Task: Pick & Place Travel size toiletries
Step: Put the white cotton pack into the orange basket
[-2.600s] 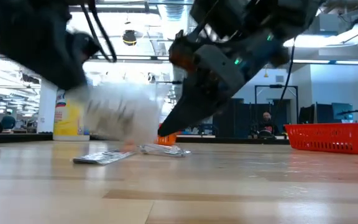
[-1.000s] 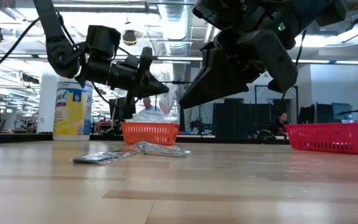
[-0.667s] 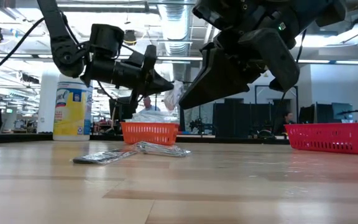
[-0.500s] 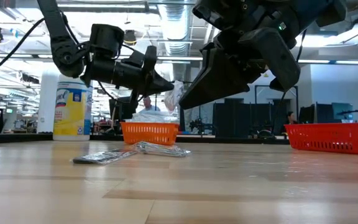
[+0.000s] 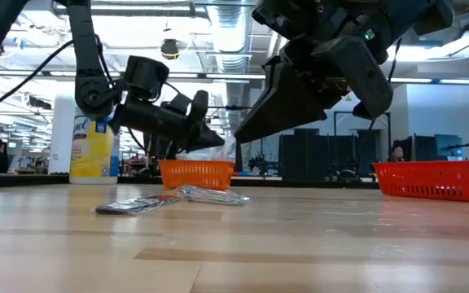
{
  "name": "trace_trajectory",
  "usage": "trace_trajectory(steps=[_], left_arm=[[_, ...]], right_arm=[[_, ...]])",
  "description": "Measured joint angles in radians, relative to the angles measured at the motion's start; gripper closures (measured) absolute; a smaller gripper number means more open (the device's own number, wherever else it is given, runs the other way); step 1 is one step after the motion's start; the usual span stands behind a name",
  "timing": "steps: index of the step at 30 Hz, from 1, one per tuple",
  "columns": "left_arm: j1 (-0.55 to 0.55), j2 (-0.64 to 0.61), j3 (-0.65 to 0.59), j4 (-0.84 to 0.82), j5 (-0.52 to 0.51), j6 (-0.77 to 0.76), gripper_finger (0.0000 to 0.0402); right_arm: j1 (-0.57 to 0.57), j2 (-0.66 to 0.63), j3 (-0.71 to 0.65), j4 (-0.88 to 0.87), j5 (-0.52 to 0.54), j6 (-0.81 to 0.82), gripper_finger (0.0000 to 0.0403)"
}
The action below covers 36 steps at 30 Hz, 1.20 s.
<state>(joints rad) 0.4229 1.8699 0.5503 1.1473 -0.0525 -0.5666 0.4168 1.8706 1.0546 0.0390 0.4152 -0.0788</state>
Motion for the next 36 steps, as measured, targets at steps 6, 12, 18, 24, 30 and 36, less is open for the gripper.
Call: trace_trajectory(steps=[6, 12, 18, 24, 30, 36], left_arm=[[0.0, 0.043, 0.001, 0.001, -0.004, -0.014, 0.0401], [-0.009, 0.031, 0.0, -0.006, -0.021, 0.006, 0.0393], [-0.024, -0.032, 0.0, -0.01, -0.058, 0.063, 0.0339], [-0.031, -0.112, 0.0, -0.072, -0.077, 0.093, 0.027], [-0.046, -0.199, 0.0, -0.329, -0.055, -0.014, 0.0276], [-0.071, -0.244, -0.001, -0.482, -0.04, 0.043, 0.0388]], right_arm=[[-0.003, 0.0, -0.04, 0.063, -0.002, -0.007, 0.0403], [-0.022, 0.0, -0.065, 0.11, -0.078, 0.008, 0.0403], [-0.023, 0.0, -0.065, 0.112, -0.078, 0.004, 0.0403], [-0.022, 0.0, -0.065, 0.112, -0.078, 0.003, 0.0403], [-0.022, 0.0, -0.066, 0.113, -0.078, 0.0, 0.0403], [-0.022, 0.0, -0.066, 0.123, -0.078, 0.0, 0.0403]])
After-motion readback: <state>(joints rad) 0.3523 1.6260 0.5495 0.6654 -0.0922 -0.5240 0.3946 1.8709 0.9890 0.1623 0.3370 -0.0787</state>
